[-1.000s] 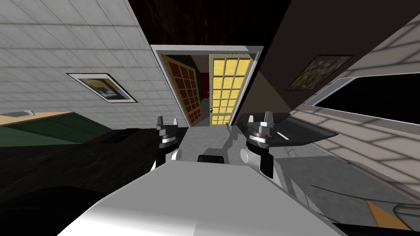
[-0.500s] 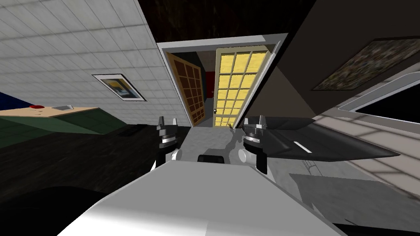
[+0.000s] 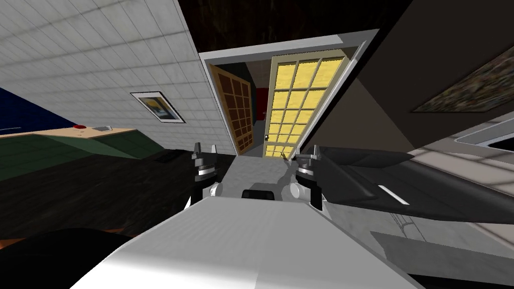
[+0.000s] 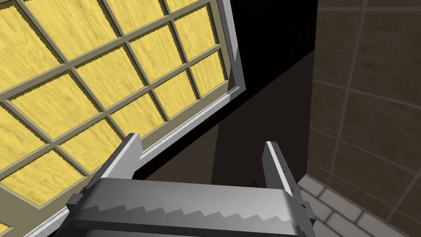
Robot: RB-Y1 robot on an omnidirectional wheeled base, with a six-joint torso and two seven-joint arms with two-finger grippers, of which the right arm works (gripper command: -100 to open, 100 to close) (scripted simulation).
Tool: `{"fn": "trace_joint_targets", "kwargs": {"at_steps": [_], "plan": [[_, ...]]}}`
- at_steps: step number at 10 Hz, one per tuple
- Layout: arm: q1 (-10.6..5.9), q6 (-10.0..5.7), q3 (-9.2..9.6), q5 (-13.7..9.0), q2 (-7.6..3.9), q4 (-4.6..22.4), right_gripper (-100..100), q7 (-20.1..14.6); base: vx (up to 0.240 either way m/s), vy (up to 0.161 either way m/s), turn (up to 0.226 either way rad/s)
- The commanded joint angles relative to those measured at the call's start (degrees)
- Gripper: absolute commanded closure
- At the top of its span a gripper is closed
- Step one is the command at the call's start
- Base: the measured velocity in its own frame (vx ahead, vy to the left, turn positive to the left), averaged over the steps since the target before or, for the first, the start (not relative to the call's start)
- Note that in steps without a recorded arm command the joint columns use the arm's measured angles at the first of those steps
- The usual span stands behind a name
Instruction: Push the door open
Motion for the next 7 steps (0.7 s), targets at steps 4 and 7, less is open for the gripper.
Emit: {"fn": "trace_joint_targets", "kwargs": {"at_steps": [4,7], "plan": [[-0.82,-2.12,0.67,-3.83,-1.18,5.07,-100,-4.06,0.106,-0.010,0.120],[-1.39,-3.66,1.14,-6.48,-1.87,8.66,-100,-6.81,0.093,0.004,0.133]]}}
